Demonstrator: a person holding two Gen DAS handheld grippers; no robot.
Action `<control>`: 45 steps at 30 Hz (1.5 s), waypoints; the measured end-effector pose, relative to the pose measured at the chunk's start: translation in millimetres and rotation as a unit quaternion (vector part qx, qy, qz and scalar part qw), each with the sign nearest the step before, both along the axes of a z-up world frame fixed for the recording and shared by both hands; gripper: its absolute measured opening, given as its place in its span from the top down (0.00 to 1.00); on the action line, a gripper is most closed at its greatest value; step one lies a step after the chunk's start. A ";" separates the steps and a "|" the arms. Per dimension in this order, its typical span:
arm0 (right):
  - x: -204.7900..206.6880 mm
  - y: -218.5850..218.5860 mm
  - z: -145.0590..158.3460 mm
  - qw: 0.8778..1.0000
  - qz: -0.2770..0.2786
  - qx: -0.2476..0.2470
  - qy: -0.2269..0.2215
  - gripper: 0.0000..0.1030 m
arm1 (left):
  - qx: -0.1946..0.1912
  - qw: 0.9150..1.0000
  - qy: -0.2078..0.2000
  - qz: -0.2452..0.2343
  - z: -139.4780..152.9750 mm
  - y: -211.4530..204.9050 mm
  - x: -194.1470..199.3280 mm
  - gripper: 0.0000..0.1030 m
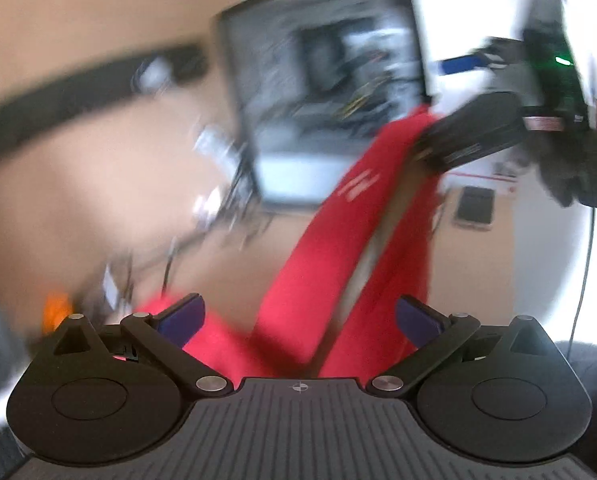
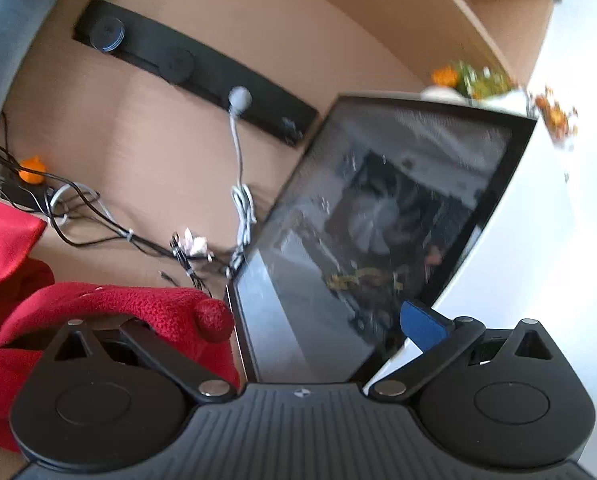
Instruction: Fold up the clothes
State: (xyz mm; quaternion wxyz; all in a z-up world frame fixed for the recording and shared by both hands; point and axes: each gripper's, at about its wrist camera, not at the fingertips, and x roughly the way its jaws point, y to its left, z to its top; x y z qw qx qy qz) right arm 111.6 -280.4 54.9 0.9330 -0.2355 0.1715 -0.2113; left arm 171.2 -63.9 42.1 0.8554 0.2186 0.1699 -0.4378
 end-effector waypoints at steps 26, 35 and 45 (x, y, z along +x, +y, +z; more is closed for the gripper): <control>16.4 29.0 -1.2 0.998 0.039 -0.028 -0.037 0.00 | -0.142 0.970 0.178 0.087 38.7 69.4 25.7 0.00; 7.3 21.7 -1.3 0.999 0.017 -0.032 -0.017 0.00 | -0.020 0.998 0.037 0.047 6.8 7.5 -18.6 0.00; -18.0 8.1 -17.7 1.000 -0.015 -0.002 -0.010 0.00 | 0.059 0.993 -0.037 -0.091 -24.7 -99.7 -17.3 0.00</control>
